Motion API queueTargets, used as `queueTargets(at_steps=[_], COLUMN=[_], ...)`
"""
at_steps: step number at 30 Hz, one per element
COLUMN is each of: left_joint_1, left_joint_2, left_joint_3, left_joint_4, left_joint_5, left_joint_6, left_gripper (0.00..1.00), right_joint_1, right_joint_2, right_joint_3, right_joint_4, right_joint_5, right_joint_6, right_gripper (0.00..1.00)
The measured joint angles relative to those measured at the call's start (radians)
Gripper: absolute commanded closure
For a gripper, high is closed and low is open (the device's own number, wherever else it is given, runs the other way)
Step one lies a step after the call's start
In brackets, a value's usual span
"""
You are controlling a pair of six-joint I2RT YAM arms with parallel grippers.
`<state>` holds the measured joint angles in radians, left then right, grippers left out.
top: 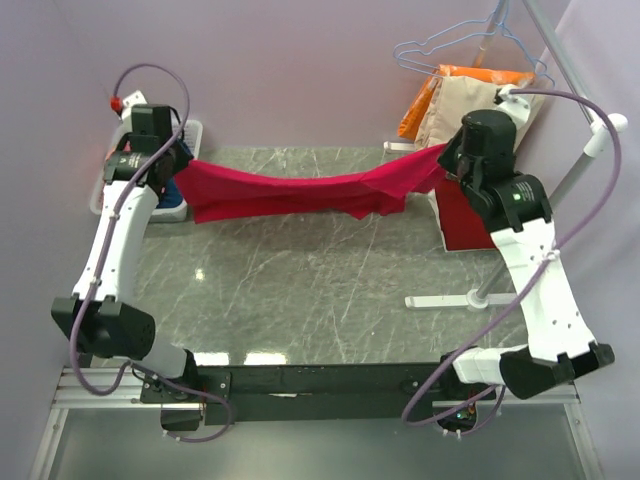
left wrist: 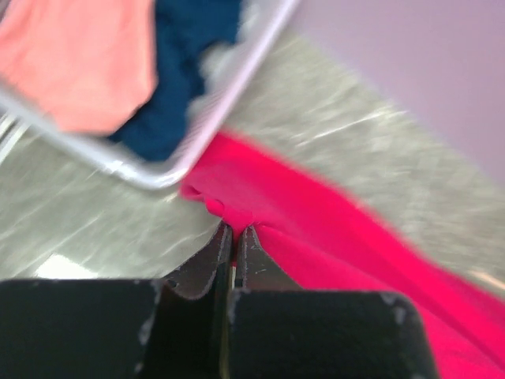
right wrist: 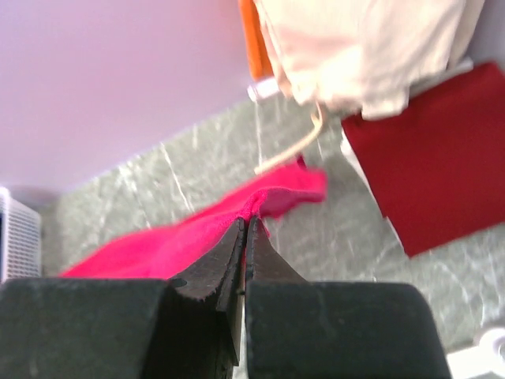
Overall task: Fold and stack the t-shirts
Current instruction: Flatten the tshirt out
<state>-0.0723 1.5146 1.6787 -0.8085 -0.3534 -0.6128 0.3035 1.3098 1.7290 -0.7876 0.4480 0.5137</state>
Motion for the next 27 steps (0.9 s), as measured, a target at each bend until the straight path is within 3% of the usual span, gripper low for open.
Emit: queueTargets(at_steps=[12,19,27], left_joint_1=[0.0,0.0,0.0], left_joint_2=[-0.14,-0.288,-0.5], left_joint_3=[0.215,0.208,0.216], left_joint_4=[0.086,0.092,0.066], left_joint_5=[0.183,0.273,0.278], left_joint_6=[0.055,0.078,0.115], left_gripper=[0.99,0.99,0.99], right_joint_1=[0.0,0.0,0.001], right_joint_2=[-0.204,-0.345,-0.525], right_joint_3=[0.044,0.069,0.05], right_joint_4=[0.102,0.137,0.2], right_joint_5=[-0.046,-0.086,-0.159], right_joint_6=[-0.108,-0.147,-0.172], right_gripper=[1.0,1.0,1.0])
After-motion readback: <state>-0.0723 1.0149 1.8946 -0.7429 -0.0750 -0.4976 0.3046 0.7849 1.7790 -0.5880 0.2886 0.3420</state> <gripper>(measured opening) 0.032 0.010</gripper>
